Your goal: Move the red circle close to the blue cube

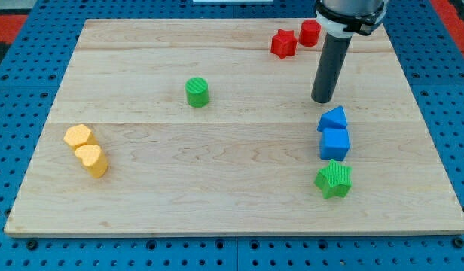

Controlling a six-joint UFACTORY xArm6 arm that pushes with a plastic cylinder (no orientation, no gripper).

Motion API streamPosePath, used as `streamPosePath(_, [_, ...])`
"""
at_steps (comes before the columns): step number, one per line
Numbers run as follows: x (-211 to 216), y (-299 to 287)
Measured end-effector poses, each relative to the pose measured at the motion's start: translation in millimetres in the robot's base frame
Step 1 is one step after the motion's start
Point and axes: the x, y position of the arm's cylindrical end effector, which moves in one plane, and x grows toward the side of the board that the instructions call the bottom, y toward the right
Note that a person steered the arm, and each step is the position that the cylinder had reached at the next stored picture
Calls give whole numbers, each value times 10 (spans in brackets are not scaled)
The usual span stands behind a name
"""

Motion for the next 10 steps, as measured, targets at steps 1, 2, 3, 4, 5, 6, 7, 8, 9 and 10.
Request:
streamPosePath(1, [232,-49])
streamPosePath(2, [554,-49])
streamPosePath(3, [454,-150])
streamPosePath(4, [-60,-96])
streamPosePath(5, [-667,457])
streamPosePath(6, [-1335,493])
streamPosePath(7, [-1774,518])
streamPosePath(8, [-1813,-27])
streamPosePath(9, [-1660,-455])
streamPosePath(10, [-1486,-545])
